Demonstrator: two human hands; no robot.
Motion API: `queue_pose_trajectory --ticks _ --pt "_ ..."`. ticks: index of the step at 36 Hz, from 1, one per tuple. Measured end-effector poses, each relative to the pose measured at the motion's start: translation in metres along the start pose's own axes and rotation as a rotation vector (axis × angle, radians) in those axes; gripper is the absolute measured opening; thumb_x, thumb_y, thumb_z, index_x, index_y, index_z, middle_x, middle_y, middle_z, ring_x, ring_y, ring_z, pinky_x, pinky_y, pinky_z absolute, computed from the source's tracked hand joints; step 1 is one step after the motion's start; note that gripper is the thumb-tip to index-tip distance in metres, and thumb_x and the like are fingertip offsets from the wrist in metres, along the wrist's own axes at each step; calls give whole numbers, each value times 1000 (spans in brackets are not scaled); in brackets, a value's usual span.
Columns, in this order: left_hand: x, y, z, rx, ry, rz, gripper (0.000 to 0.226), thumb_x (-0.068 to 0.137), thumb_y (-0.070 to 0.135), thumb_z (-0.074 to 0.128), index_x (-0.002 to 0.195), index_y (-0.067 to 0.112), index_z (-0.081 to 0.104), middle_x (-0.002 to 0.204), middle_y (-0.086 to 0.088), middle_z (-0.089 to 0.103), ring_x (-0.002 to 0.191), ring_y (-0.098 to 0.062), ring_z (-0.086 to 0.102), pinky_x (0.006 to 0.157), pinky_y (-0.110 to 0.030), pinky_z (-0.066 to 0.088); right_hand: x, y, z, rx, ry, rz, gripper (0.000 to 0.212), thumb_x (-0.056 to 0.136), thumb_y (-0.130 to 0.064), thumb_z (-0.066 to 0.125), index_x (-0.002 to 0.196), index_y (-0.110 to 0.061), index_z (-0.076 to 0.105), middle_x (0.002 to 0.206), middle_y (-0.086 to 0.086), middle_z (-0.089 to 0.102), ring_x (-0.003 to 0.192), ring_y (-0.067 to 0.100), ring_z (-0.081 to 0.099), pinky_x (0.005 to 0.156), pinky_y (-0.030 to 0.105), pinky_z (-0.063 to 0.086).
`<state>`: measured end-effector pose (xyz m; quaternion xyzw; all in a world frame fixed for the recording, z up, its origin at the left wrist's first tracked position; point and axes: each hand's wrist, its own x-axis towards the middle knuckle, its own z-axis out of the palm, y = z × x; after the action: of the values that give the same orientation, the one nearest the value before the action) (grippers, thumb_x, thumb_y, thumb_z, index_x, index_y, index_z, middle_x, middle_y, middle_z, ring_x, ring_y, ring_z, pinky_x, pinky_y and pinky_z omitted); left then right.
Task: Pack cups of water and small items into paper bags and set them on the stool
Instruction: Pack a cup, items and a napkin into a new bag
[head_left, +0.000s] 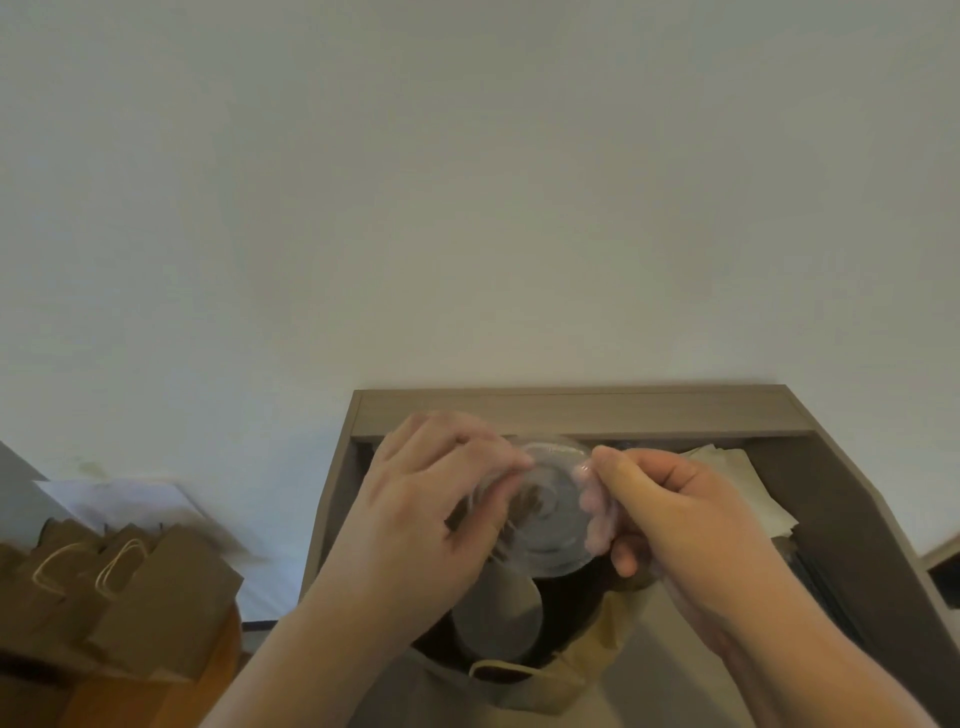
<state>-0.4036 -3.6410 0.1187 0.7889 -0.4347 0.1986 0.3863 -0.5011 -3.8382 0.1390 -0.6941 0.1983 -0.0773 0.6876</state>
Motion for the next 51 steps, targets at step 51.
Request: queue_pose_trajectory --ticks 51 --pt "-15 9 -14 -456 -277 -528 12 95 25 73 100 36 71 90 13 77 92 -10 76 80 -32 65 -7 2 0 -566 -53 -437 16 88 -28 81 95 -43 80 91 -20 73 90 2 65 72 10 49"
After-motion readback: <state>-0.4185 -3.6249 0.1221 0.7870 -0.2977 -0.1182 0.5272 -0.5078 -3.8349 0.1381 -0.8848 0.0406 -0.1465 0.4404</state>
